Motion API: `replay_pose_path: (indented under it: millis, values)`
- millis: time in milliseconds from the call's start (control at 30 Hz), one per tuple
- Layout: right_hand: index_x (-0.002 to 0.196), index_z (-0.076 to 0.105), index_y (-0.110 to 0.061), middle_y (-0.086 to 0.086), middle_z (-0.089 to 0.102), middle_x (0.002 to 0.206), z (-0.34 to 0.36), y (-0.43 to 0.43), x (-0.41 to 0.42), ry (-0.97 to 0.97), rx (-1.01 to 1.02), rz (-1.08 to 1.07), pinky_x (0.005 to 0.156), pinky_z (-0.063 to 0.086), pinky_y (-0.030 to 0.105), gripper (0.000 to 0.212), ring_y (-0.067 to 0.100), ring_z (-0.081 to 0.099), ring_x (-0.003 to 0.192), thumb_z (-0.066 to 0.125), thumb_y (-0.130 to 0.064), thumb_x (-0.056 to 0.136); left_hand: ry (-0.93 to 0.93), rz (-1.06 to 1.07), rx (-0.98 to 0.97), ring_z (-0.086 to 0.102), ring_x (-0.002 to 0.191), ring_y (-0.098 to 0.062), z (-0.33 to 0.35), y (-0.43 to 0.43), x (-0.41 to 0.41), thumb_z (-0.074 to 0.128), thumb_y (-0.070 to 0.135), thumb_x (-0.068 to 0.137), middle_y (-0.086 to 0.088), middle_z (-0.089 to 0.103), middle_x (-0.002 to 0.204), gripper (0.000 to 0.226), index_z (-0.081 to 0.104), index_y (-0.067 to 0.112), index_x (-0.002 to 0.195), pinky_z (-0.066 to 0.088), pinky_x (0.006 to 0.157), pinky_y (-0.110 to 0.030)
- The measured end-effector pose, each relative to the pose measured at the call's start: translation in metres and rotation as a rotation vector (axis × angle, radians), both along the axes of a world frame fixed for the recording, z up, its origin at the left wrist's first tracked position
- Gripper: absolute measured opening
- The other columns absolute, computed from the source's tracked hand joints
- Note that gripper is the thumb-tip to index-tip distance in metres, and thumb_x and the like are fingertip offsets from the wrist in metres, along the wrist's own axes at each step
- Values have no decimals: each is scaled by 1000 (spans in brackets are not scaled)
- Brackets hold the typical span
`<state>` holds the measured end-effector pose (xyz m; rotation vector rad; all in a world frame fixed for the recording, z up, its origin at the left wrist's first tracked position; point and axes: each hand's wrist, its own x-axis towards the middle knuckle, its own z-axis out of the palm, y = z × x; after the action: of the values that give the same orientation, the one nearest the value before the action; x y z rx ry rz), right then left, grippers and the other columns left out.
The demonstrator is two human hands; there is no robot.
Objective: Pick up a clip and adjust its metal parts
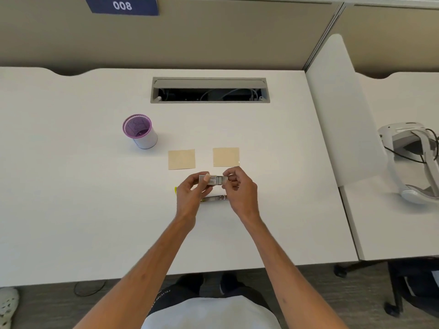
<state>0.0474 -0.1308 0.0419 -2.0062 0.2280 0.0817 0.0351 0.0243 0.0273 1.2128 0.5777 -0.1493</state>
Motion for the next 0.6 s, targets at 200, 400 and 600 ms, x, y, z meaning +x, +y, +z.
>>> replay_pose_path:
  millis: [200,400,600]
  values:
    - [104,64,-30,-18,73,100,5,-1,3,-111,-88,30,74,60,28,16,9,71,89,66,-14,100,-57,-62,-105,78,117,-31,5,1,2,75,21,105,-22,79,120,30,71,1,127,62,105,-39]
    - [109,60,-34,-20,65,112,10,0,3,-217,-325,71,66,55,31,14,5,68,84,67,-24,103,-27,-62,-101,80,112,-36,9,-1,6,76,27,105,-22,82,115,33,70,2,126,64,102,-39]
    - [101,61,-33,-22,69,104,14,3,7,-163,-366,-15,66,53,30,9,5,67,76,69,-29,98,-19,-75,-80,81,110,-35,12,0,9,78,27,104,-21,83,111,33,71,4,126,64,102,-40]
